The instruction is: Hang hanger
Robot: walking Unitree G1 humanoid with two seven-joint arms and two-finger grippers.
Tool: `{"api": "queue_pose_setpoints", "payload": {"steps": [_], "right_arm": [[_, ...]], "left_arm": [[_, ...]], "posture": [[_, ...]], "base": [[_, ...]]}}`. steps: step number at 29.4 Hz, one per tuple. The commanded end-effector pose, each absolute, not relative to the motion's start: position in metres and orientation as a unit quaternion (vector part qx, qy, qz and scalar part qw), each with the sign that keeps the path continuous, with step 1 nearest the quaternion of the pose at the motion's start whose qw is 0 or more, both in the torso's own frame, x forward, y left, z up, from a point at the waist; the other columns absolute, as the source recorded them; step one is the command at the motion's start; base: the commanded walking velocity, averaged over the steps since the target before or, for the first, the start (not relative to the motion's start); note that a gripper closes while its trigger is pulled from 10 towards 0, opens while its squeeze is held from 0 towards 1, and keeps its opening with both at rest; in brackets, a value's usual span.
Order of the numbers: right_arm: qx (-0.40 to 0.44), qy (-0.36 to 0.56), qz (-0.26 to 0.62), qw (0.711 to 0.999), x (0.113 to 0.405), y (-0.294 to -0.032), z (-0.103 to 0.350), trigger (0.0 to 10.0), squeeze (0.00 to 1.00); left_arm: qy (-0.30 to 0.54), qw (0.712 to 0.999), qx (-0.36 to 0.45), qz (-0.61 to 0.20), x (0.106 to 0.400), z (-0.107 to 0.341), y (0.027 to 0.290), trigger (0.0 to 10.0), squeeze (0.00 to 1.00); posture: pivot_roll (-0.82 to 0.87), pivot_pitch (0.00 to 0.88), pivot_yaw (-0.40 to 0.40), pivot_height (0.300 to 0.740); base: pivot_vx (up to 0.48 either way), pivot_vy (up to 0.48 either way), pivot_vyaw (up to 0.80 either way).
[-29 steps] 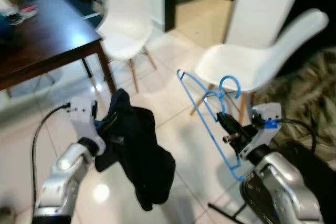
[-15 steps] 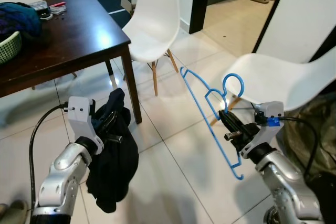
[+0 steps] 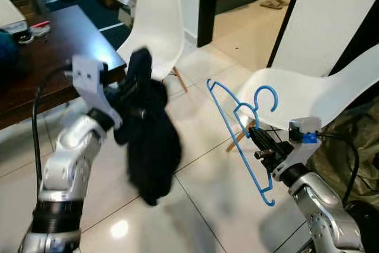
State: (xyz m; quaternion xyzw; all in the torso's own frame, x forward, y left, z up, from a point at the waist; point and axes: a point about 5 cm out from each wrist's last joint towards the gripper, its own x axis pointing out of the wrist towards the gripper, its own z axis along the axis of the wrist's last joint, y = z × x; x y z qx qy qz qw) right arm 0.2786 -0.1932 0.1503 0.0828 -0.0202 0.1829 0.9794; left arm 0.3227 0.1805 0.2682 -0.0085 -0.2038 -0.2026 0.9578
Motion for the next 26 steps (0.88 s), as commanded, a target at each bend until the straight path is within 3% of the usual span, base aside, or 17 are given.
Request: {"api": "queue_pose_setpoints", "payload": {"steps": [1,7,8,10,15,21,26], "right_arm": [[0.084,-0.017,0.193,0.977,0.277,-0.186,0.147,10.0,0.00],[0.070,-0.027,0.209,0.975,0.276,-0.182,0.150,10.0,0.00],[0.063,-0.030,0.217,0.974,0.274,-0.180,0.150,10.0,0.00],[0.063,-0.031,0.218,0.973,0.274,-0.180,0.151,10.0,0.00],[0.067,-0.028,0.211,0.975,0.275,-0.181,0.149,10.0,0.00],[0.062,-0.028,0.217,0.974,0.275,-0.178,0.149,10.0,0.00],[0.054,-0.031,0.221,0.973,0.273,-0.176,0.149,10.0,0.00]], "left_arm": [[-0.225,0.958,-0.002,-0.179,0.324,0.282,0.197,10.0,0.00],[-0.257,0.953,0.044,-0.153,0.333,0.314,0.220,10.0,0.00],[-0.261,0.954,0.065,-0.134,0.341,0.326,0.235,10.0,0.00],[-0.261,0.954,0.070,-0.127,0.344,0.330,0.240,10.0,0.00],[-0.261,0.954,0.085,-0.121,0.353,0.341,0.249,10.0,0.00],[-0.273,0.951,0.093,-0.115,0.360,0.358,0.255,10.0,0.00],[-0.281,0.948,0.091,-0.119,0.363,0.365,0.256,10.0,0.00]], "posture": [[-0.01,0.143,0.051,0.740],[-0.01,0.145,0.051,0.740],[-0.01,0.144,0.055,0.740],[-0.01,0.144,0.055,0.740],[-0.01,0.144,0.060,0.740],[-0.02,0.144,0.063,0.740],[-0.02,0.145,0.065,0.740]], "base": [[0.315,0.000,0.00],[0.315,0.000,0.00],[0.311,0.000,0.80],[0.311,0.000,0.80],[0.315,0.000,0.75],[0.313,0.000,0.00],[0.311,0.000,0.80]]}}
